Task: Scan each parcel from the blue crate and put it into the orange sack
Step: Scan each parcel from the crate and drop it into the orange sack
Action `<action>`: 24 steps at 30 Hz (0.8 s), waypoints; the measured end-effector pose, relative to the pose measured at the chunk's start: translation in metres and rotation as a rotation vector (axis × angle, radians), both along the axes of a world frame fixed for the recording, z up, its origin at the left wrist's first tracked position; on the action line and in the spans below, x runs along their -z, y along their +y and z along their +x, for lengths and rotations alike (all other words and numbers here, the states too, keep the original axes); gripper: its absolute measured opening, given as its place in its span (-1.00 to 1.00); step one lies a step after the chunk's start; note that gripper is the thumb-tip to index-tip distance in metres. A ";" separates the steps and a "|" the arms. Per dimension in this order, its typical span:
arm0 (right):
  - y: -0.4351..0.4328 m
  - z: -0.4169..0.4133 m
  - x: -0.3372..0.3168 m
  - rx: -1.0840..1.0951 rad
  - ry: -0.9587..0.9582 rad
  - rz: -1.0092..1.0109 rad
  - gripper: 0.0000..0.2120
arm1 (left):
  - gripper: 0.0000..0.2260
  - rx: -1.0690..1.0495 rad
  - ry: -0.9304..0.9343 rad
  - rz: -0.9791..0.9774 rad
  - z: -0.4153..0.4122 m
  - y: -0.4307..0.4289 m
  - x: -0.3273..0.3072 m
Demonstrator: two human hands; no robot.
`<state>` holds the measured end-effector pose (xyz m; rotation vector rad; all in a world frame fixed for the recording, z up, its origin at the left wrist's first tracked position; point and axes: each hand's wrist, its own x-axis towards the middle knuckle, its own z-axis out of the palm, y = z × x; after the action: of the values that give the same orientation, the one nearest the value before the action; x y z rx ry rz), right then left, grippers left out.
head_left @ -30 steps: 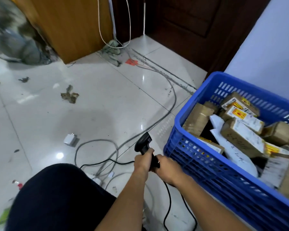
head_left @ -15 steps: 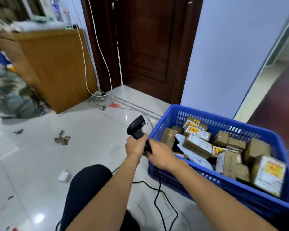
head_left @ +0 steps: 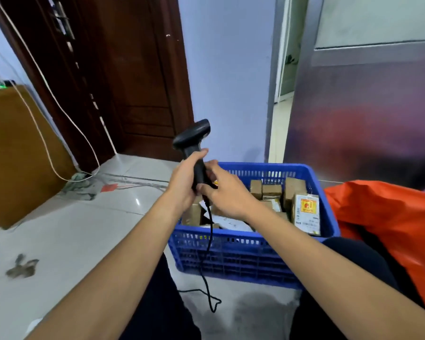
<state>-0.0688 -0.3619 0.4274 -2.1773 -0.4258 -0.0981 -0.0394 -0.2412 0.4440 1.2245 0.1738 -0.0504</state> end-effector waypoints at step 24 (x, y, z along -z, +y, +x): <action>-0.186 0.114 0.084 0.318 0.555 -0.315 -0.77 | -0.89 0.315 -0.033 0.579 0.104 -0.060 0.060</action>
<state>0.0448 -0.5477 0.3429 -2.4407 0.2373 0.4171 0.0649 -0.3009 0.3839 1.8214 -0.0421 -0.2678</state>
